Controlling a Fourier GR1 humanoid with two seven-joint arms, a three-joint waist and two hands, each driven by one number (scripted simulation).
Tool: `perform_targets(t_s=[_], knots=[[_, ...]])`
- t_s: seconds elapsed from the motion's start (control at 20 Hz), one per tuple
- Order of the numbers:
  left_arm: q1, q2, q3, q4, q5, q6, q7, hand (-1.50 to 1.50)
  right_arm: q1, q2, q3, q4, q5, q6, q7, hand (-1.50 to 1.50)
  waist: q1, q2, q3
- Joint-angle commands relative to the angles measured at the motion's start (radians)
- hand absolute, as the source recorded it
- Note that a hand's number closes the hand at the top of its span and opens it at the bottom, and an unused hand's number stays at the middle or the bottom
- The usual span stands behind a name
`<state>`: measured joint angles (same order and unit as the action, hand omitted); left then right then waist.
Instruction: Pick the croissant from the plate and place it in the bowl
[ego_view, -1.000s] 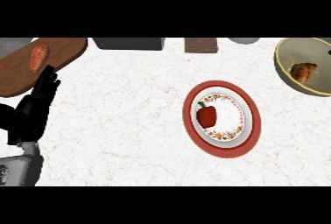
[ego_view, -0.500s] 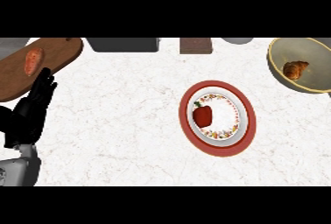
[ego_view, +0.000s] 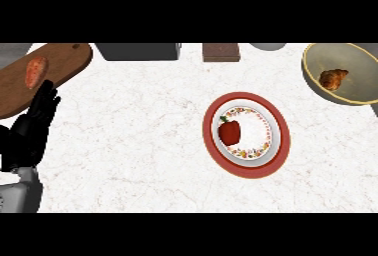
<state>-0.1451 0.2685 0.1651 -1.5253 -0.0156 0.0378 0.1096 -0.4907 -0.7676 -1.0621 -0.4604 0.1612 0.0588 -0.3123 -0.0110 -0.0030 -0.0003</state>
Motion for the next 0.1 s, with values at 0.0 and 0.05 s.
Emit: perform_targets(t_s=[0.0,0.05], knots=[[0.003,-0.029,-0.023,-0.026,-0.024,0.022,0.013,0.00,0.107,-0.027,-0.034,-0.037,-0.098,0.138,-0.033,-1.50,0.002,0.001,0.000],[0.012,-0.048,-0.042,-0.018,-0.048,0.035,-0.007,0.00,0.060,0.014,0.017,-0.094,-0.094,0.089,-0.008,-1.50,0.007,0.001,0.000]])
